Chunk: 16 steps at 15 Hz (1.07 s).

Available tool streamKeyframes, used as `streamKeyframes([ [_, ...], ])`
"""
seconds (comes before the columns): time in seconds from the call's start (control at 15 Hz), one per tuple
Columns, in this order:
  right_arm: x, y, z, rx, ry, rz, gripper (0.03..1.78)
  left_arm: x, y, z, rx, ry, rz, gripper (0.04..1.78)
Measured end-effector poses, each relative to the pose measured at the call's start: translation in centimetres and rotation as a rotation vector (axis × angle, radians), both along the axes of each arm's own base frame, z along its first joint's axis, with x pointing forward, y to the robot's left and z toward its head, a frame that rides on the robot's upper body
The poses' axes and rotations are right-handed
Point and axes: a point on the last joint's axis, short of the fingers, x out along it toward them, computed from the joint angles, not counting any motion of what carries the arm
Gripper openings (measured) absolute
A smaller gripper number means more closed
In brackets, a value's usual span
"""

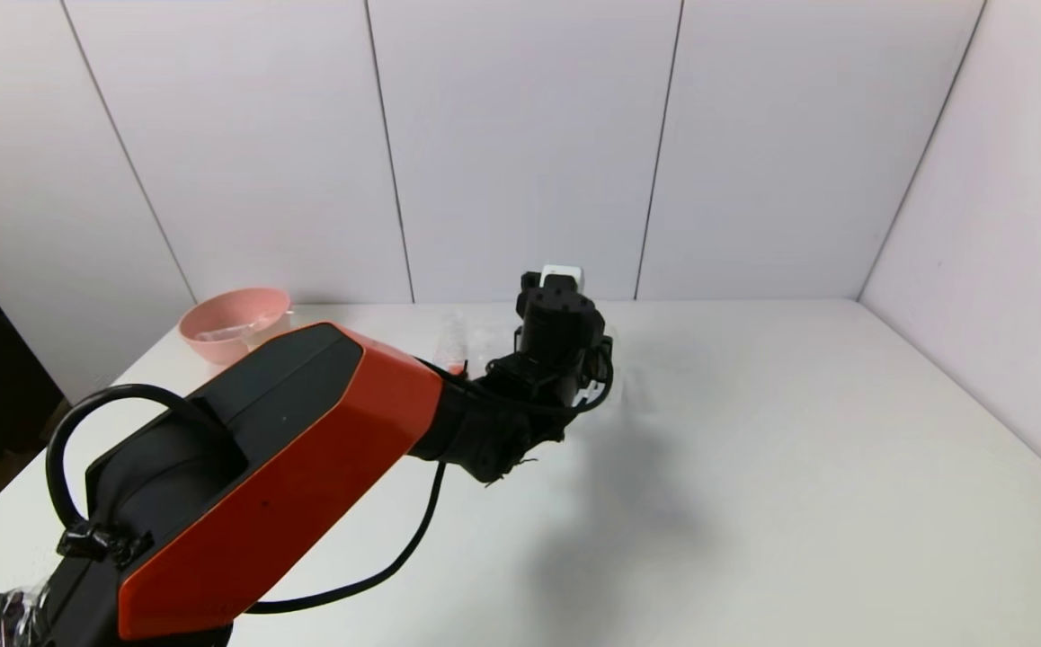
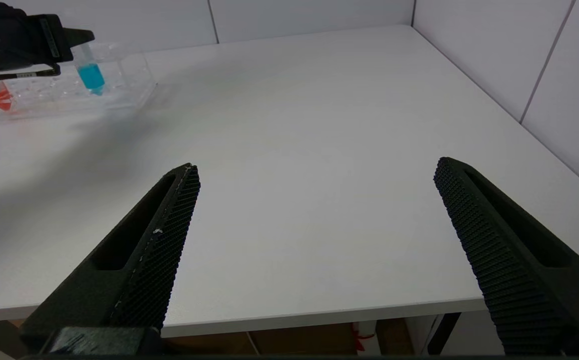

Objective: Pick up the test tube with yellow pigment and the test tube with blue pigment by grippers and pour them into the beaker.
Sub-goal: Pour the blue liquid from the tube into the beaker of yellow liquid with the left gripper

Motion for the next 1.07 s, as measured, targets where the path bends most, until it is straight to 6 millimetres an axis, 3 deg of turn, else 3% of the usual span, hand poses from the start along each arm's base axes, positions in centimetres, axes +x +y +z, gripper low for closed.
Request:
streamKeyframes([
  [1.07, 0.0, 0.0, 0.0, 0.0, 0.0, 0.0, 1.71, -0.2, 0.2, 4.5, 0.024, -0.074, -0.013, 0.45],
])
